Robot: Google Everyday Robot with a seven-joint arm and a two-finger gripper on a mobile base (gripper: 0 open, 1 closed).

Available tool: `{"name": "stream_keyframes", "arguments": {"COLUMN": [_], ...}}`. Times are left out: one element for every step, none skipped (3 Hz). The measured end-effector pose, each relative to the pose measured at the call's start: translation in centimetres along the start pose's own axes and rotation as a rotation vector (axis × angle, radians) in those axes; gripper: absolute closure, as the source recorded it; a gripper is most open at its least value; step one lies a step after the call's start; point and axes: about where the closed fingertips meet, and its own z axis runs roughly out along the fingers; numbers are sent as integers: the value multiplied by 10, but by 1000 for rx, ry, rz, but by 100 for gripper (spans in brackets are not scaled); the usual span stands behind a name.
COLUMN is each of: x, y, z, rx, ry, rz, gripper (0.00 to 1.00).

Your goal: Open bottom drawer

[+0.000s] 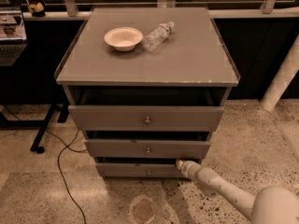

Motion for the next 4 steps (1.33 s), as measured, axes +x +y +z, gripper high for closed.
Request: {"name": "stream_keyframes", "arguments": {"x": [0,1,8,5], "y": [3,2,-3,-2], "z": [17,17,12,10], "rx": [-12,-7,6,6], "ry": [25,38,56,57], "rz": [-12,-7,14,14], "gripper": [100,100,100,100]}}
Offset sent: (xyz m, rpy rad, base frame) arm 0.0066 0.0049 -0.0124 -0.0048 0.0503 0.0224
